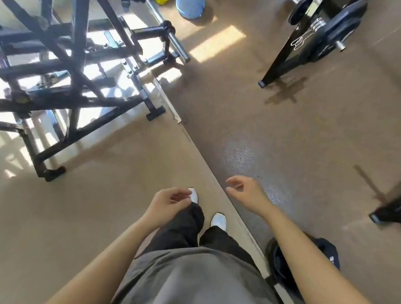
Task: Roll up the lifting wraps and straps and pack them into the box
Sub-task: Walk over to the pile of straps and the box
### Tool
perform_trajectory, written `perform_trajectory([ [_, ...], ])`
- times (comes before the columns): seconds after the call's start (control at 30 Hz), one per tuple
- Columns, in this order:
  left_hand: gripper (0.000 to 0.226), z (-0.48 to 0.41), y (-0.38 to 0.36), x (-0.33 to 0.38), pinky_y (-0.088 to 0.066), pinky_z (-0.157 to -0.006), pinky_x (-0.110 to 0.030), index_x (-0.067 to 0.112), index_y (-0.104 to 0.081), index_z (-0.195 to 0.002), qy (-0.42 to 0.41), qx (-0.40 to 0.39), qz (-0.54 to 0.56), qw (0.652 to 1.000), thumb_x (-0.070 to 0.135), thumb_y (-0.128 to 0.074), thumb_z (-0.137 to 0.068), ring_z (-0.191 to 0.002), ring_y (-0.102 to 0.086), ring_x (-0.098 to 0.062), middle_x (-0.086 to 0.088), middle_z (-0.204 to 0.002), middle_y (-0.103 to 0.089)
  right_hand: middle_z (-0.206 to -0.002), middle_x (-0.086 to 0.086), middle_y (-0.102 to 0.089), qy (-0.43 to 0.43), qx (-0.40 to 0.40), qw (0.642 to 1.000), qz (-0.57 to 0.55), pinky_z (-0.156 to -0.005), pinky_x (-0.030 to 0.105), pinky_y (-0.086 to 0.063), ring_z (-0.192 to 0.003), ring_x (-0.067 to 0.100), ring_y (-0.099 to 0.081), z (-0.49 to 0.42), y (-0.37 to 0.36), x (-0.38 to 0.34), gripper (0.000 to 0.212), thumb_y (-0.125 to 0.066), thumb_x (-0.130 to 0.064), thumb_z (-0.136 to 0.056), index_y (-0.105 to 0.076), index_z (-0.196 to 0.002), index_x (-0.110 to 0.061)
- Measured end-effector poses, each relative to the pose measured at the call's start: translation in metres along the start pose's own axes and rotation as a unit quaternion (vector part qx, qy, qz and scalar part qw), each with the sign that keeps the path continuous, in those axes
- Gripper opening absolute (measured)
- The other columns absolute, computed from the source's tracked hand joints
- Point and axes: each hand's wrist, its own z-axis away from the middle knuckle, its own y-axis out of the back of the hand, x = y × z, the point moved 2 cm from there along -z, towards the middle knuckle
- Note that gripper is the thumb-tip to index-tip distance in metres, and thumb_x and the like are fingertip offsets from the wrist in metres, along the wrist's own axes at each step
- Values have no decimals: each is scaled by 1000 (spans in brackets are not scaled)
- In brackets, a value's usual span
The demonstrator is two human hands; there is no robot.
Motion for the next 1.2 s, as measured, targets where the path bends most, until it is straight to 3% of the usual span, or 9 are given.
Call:
perform_trajectory([
  [0.13,18,-45,20,24,-49,-78,-10,32,-75,-104,-3,9,4,1000,17,-71,-95,-89,-69,-1,10,-96,-77,-114,-3,-71,-24,13,1000,16,-88,28,-48,-104,14,-64,-30,36,-6,25,-67,-26,-97,-70,-121,-18],
  [0.3,17,-123,42,65,-48,-77,-9,21,-77,-109,-32,2,1,999,14,-72,-94,-86,-68,1,7,-97,-77,-112,-3,-71,-45,25,998,27,-95,37,-53,-102,14,-65,-82,87,-29,28,-68,-29,-96,-70,-122,-19],
  [0.43,18,-187,64,106,-49,-80,-11,23,-77,-110,-59,-9,-12,998,18,-72,-94,-90,-68,0,8,-98,-76,-112,-3,-72,-50,41,998,28,-97,41,-54,-102,14,-66,-126,133,-59,26,-69,-30,-95,-71,-118,-20],
  [0.67,18,-300,106,195,-53,-86,-18,24,-77,-112,-93,-45,-53,993,27,-72,-94,-93,-69,-3,13,-99,-76,-114,1,-71,-38,69,997,-8,-90,27,-49,-103,16,-64,-202,223,-111,25,-69,-23,-97,-70,-121,-17],
  [0.83,19,-393,118,254,-55,-88,-27,28,-76,-109,-84,-46,-114,989,36,-70,-93,-91,-68,-3,16,-96,-75,-112,-4,-69,-43,83,995,-35,-90,27,-50,-102,12,-63,-272,294,-114,24,-68,-23,-97,-69,-120,-17],
  [0.97,26,-459,119,301,-58,-90,-38,25,-78,-107,-53,-22,-118,991,41,-70,-88,-87,-70,-5,14,-92,-75,-114,-2,-69,-43,54,998,-10,-90,28,-51,-104,13,-62,-339,357,-111,26,-68,-23,-98,-67,-123,-18],
  [1.2,14,-537,138,382,-57,-90,-34,33,-77,-102,-42,10,-98,994,32,-70,-90,-85,-69,1,20,-90,-75,-109,-6,-67,-9,-5,997,82,-88,30,-49,-99,11,-61,-443,456,-149,27,-67,-27,-97,-68,-123,-19],
])
